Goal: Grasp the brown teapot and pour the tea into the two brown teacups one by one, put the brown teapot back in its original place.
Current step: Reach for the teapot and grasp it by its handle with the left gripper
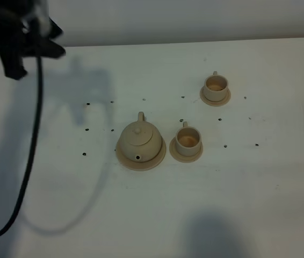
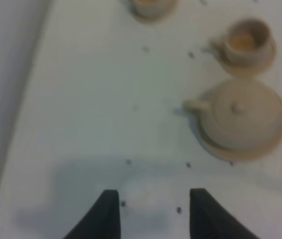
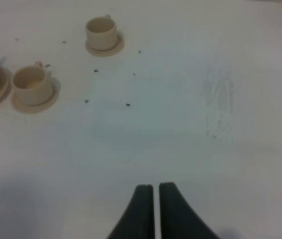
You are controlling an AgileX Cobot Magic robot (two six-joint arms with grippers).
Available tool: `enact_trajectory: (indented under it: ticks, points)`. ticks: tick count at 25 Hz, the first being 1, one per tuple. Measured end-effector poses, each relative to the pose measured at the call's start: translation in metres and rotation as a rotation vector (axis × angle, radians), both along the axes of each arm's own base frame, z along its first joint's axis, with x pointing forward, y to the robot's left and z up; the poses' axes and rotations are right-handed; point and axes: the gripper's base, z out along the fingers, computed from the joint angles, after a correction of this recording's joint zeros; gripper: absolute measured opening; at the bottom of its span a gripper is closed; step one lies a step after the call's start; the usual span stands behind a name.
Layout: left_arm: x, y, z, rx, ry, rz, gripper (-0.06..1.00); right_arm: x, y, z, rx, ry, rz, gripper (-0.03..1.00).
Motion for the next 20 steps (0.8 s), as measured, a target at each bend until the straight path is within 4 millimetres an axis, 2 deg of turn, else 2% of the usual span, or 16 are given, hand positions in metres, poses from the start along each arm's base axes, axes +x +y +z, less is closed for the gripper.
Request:
enact_trajectory:
  ticks: [3,5,8,11,15,20]
  points:
    - [0.005,-0.019,-0.023,0.153,0.022,-0.090,0.31,0.000,0.000,0.000,0.000,0.000,0.000,0.03]
    - [0.005,-0.030,-0.032,0.257,0.006,-0.139,0.31,0.000,0.000,0.000,0.000,0.000,0.000,0.03]
    - [0.003,-0.050,-0.034,0.350,-0.061,-0.199,0.30,0.000,0.000,0.000,0.000,0.000,0.000,0.03]
    - [0.000,-0.067,-0.031,0.387,-0.132,-0.244,0.24,0.000,0.000,0.000,0.000,0.000,0.000,0.03]
    - [0.000,-0.070,-0.031,0.410,-0.152,-0.245,0.16,0.000,0.000,0.000,0.000,0.000,0.000,0.03]
    - [0.006,-0.076,-0.036,0.377,-0.163,-0.169,0.13,0.000,0.000,0.000,0.000,0.000,0.000,0.03]
